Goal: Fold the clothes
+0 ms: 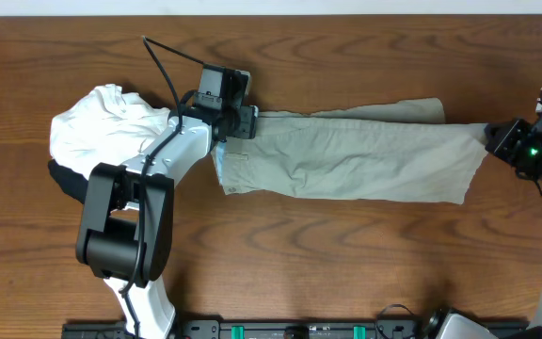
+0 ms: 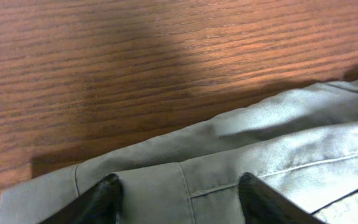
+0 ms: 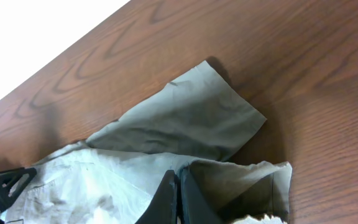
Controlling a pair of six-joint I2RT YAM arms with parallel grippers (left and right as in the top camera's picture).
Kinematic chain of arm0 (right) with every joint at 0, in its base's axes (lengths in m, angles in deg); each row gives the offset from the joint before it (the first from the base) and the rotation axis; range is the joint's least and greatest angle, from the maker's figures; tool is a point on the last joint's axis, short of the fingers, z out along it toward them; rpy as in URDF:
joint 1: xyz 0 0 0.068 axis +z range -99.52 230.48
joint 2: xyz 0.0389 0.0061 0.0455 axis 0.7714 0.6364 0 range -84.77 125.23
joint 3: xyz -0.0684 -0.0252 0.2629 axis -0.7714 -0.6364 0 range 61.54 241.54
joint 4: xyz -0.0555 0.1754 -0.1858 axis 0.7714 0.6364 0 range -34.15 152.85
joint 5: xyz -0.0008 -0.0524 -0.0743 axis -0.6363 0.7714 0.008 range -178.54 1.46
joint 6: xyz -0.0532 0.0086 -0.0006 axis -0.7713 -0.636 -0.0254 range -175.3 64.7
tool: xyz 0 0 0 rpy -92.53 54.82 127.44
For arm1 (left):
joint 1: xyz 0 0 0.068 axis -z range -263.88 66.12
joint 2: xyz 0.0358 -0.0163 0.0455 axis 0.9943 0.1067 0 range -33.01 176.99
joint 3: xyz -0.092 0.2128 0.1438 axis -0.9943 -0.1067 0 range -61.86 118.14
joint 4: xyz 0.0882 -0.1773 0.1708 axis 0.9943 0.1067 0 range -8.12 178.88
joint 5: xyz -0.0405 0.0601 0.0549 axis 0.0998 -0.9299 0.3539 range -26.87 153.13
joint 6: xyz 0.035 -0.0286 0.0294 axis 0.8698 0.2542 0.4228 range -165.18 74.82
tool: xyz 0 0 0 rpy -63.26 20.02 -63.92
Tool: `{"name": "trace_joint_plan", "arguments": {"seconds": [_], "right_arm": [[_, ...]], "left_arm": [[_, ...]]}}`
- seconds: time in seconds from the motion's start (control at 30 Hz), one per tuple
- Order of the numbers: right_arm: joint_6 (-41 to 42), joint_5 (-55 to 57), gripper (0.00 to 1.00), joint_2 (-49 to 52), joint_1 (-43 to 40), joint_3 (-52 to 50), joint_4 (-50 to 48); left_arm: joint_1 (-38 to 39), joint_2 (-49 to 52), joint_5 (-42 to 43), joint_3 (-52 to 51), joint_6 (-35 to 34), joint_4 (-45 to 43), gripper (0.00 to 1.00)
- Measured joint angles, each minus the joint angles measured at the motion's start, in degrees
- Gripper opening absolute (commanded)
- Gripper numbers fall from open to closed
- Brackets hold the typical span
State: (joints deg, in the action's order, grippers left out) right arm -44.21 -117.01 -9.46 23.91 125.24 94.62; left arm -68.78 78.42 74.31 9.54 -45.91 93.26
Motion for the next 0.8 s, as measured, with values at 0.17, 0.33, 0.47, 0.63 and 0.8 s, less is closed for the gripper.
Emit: {"name": "trace_joint_plan", "arguments": {"seconds": [0.17,0.33,0.47,0.63,0.8], "right_arm": [[0.0,0.0,0.01,0.0,0.0,0.0,0.0],[0.0,0.0,0.01,0.0,0.0,0.0,0.0],[0.0,0.2,0.01,0.0,0.0,0.0,0.0],[0.0,0.3,0.01,0.0,0.0,0.0,0.0],[0.0,0.8,0.01,0.0,0.0,0.0,0.0]], "left_arm": [[0.0,0.0,0.0,0.0,-0.5,0.3,0.34],[-0.1,0.0,0.0,0.0,-0.8,0.9,0.26],[-0.2,-0.8,0.0,0.0,-1.0,2.6,0.06],[-0.3,-3.9,0.3,0.0,-0.8,5.9,0.06],[-0.3,-8.8,0.4,0.0,-1.1,7.1,0.06]]}}
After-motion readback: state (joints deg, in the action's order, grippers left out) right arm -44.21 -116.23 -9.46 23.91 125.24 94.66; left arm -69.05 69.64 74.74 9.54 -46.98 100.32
